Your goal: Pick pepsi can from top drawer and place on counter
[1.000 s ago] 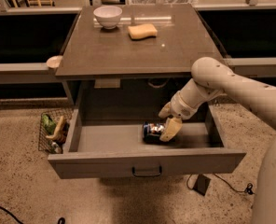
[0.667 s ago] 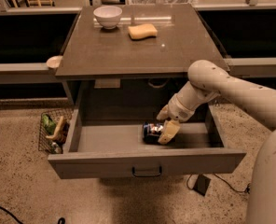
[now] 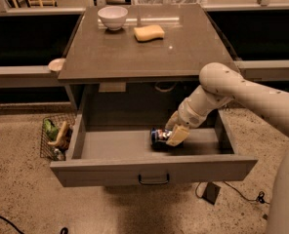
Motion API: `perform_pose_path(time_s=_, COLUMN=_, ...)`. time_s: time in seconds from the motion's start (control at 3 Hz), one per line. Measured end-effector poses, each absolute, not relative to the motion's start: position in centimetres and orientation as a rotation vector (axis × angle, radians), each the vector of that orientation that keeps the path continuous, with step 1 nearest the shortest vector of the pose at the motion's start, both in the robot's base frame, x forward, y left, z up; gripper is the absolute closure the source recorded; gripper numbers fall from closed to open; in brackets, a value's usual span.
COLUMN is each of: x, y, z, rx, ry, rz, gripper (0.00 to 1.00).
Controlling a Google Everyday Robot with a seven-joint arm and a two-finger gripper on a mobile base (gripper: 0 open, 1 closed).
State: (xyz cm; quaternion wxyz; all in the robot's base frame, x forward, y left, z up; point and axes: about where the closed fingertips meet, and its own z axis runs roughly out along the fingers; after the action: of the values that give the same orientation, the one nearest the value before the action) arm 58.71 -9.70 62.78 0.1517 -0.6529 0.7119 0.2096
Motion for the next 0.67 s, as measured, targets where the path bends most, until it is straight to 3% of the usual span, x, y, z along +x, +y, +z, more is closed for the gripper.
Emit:
perform_pose_path(time_s=0.33, x=58.1, y=-10.2, z=63.3, rx=-1.854, ry=2.041, rz=0.583, gripper=0.92)
perform_pose_path(time_s=0.67, x=58.3, y=-12.2, z=66.5, rx=-1.832, ry=2.025, rz=0.482, gripper=1.00)
